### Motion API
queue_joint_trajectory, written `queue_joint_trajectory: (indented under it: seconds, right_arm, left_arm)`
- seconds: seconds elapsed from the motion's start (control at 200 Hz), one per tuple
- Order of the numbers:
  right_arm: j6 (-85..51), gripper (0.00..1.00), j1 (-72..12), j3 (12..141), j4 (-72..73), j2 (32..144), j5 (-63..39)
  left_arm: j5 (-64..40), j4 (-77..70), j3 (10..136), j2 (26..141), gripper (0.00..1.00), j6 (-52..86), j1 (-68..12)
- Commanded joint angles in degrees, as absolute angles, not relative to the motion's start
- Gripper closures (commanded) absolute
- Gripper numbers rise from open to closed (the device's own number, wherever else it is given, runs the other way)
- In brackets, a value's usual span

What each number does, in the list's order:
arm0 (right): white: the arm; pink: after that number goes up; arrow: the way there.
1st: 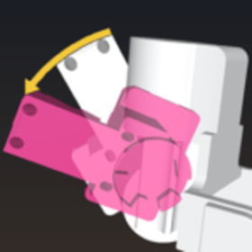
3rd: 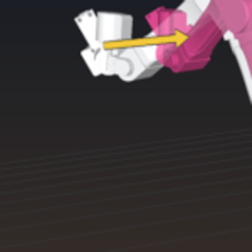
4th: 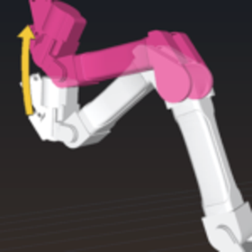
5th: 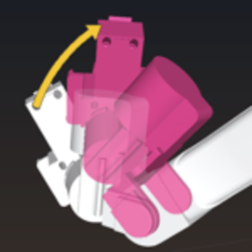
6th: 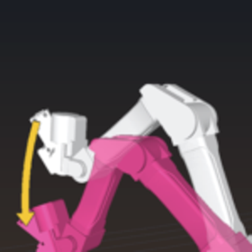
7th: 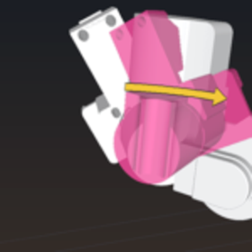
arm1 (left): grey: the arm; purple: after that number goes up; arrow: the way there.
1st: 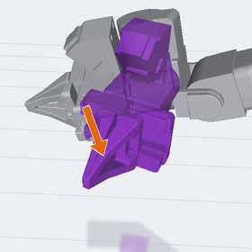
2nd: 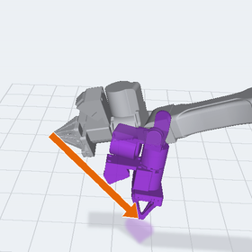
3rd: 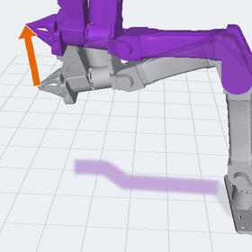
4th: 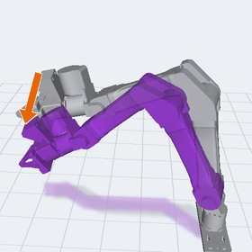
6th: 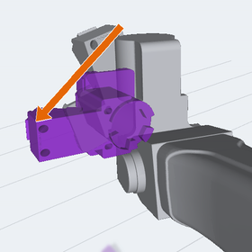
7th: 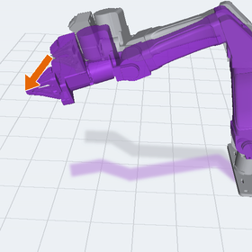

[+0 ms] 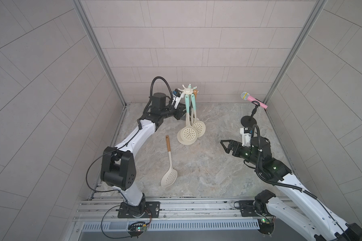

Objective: Hang the skimmer on the kitchen utensil rack
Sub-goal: Adjust the rack at the center of the board.

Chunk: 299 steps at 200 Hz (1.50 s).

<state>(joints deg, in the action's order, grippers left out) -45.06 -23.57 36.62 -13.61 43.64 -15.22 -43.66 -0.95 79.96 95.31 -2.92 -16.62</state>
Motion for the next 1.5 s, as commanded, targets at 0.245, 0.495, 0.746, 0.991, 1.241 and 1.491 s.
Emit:
queue_joint_trajectory:
  seconds: [0.245, 0.495, 0.746, 0.991, 1.241, 1.491]
  right_arm:
    - [-46.1, 0.00, -23.5, 36.2, -12.0, 43.7, -14.3]
    - [-46.8, 0.00, -23.5, 34.2, -10.4, 44.6, -14.8]
    - [-47.7, 0.01, -23.6, 33.9, -10.0, 44.0, -15.3]
    - [-48.3, 0.01, -23.6, 33.3, -9.9, 42.7, -15.3]
    - [-47.5, 0.00, -23.5, 33.4, -10.7, 42.1, -14.9]
    - [-46.2, 0.00, -23.6, 33.5, -10.4, 43.3, -15.1]
  left_arm:
    - [-35.7, -10.3, 75.1, 92.1, 0.98, 4.5, -17.6]
    - [-23.2, -11.2, 72.4, 90.7, 1.00, 7.7, -18.4]
    - [-12.6, -9.1, 71.9, 90.0, 1.00, 5.1, -21.7]
    - [-8.6, -5.8, 73.8, 90.1, 0.99, 5.5, -23.4]
    - [-10.1, -1.9, 75.2, 90.0, 0.66, 4.5, -23.9]
    - [-8.3, -0.3, 72.0, 87.4, 0.30, -0.4, -23.9]
